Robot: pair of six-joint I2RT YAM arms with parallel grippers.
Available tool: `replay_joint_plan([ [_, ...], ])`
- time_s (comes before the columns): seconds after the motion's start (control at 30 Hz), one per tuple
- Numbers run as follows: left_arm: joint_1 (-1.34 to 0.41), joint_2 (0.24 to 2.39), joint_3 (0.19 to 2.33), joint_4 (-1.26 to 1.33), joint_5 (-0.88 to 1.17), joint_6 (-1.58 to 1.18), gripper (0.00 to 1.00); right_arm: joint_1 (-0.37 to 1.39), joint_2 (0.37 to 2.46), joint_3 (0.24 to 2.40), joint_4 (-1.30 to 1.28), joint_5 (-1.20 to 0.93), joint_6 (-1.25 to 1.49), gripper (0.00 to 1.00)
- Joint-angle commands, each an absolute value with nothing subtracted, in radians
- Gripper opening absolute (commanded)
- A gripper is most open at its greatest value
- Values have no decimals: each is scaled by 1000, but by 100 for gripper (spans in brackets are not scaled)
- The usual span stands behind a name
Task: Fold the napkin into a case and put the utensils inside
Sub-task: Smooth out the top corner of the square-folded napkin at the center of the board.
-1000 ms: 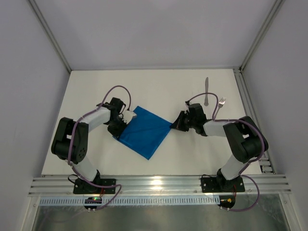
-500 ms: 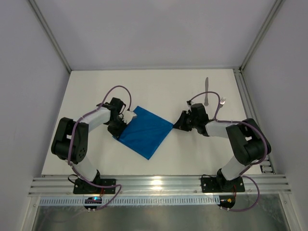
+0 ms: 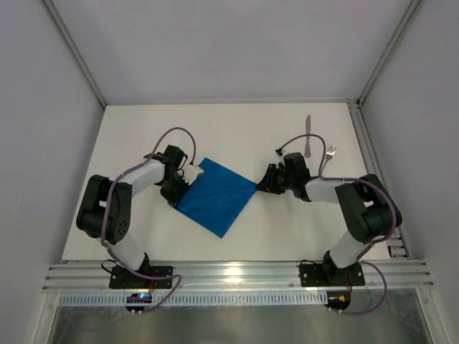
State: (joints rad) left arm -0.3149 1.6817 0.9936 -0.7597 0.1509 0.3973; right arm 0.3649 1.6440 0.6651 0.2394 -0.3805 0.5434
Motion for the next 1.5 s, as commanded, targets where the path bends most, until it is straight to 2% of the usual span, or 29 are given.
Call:
replay_joint_plan([
  [0.0, -316, 1709, 959, -706, 149, 414, 4, 362, 1663, 699, 307, -388, 526, 27],
  [0.13, -316, 1710, 959, -706, 146, 413, 4, 362, 1695, 710, 324, -391, 528, 11],
  [0.23, -316, 1709, 956, -707, 141, 416, 4, 362, 1712, 709, 341, -394, 537, 4],
  [0.43, -316, 1703, 951, -709, 143, 422, 3, 362, 1715, 716, 333, -380, 522, 4],
  [0.57, -316, 1672, 963, -722, 158, 423, 6, 362, 1678, 750, 253, -400, 467, 14],
  [0.7, -316, 1634, 995, -750, 166, 428, 13, 380, 1548, 761, 137, -356, 371, 34],
  [0.83, -316, 1579, 1011, -765, 187, 430, 20, 460, 1387, 749, 3, -281, 258, 43],
  [0.97, -314, 1536, 1022, -782, 190, 433, 30, 641, 1261, 739, -74, -258, 108, 46],
  [1.03, -314, 1513, 1019, -785, 187, 436, 33, 769, 1264, 745, -89, -277, 55, 46],
  [1.23, -290, 1463, 994, -787, 178, 425, 37, 991, 1439, 859, -152, -241, -57, 44],
  [1.47, -236, 1469, 960, -747, 146, 431, 37, 1084, 1586, 928, -189, -212, -112, 43],
])
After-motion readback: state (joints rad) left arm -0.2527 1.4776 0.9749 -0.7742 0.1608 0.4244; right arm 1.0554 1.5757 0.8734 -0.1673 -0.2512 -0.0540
